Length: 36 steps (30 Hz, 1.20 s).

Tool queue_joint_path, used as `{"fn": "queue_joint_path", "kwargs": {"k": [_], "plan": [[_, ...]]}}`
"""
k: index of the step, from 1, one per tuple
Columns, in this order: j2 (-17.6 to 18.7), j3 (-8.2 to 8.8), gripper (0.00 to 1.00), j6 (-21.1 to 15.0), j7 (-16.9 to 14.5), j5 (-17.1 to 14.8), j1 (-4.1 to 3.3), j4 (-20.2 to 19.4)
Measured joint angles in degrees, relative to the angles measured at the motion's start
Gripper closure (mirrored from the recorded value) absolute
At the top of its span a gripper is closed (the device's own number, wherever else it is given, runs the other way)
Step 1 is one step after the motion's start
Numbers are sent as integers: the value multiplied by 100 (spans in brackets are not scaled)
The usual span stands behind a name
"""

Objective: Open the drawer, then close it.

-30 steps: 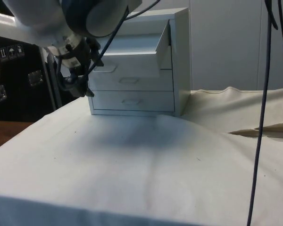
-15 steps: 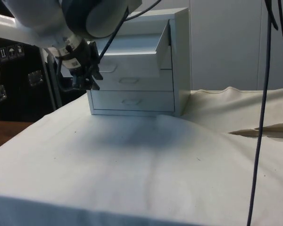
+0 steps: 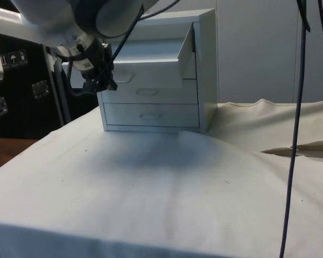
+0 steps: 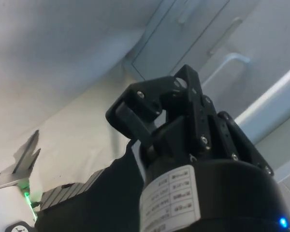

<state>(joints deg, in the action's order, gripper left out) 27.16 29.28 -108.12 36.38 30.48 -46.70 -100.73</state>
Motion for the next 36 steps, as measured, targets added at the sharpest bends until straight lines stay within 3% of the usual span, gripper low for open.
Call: {"fn": "queue_joint_path", "kwargs": {"k": [13, 18, 31, 36], "plan": [[-126, 195, 100, 46, -172, 155, 6, -34], [-126, 361, 100, -17, -321, 183, 23, -97], [-338, 464, 100, 17, -527, 218, 40, -115], [-453, 481, 100, 115, -561, 384, 40, -132]]}}
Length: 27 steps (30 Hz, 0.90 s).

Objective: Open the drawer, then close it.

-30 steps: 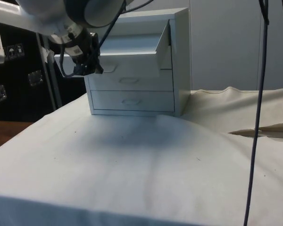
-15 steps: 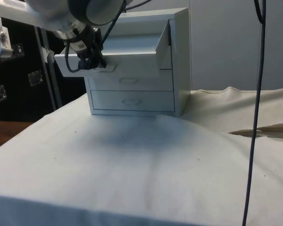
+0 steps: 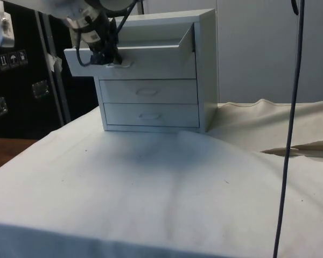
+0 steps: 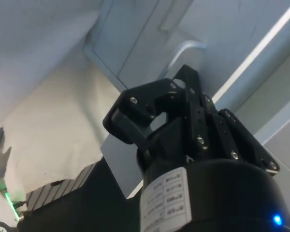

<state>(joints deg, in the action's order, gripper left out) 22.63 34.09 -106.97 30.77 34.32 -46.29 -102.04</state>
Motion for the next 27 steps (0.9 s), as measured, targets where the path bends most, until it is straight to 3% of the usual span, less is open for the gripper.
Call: {"fn": "queue_joint_path", "kwargs": {"k": [10, 27], "plan": [[-11, 149, 100, 17, -126, 212, 0, -17], [-103, 447, 100, -6, -384, 304, 6, -92]]}}
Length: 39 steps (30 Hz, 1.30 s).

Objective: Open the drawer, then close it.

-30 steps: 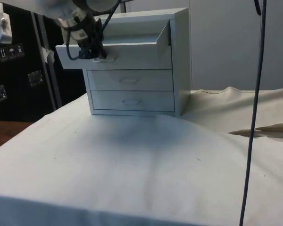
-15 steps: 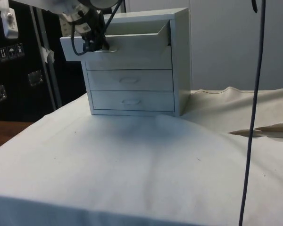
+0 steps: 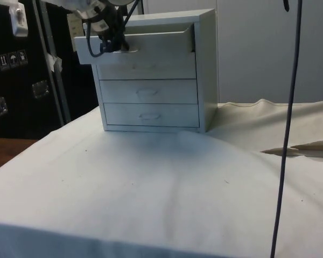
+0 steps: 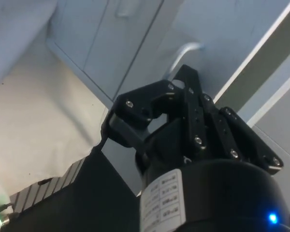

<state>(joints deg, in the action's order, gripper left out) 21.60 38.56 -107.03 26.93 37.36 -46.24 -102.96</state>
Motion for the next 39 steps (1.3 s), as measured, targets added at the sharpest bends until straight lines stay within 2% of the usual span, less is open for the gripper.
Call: {"fn": "queue_joint_path", "kwargs": {"k": [14, 39], "plan": [[-126, 241, 100, -109, -172, 138, 34, -160], [-126, 705, 100, -516, -539, 138, 126, -321]]}}
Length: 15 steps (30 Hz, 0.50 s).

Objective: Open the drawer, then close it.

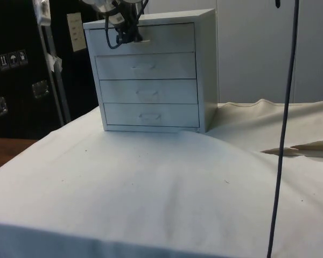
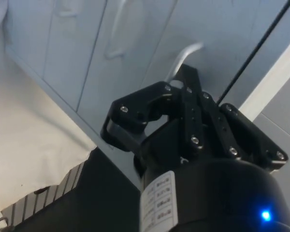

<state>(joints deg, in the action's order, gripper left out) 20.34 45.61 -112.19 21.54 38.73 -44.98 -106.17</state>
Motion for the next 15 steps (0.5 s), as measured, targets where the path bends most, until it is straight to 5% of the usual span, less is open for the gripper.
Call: {"fn": "queue_joint_path", "kwargs": {"k": [15], "plan": [[-166, 0, 100, -63, -34, -235, -11, -46]]}}
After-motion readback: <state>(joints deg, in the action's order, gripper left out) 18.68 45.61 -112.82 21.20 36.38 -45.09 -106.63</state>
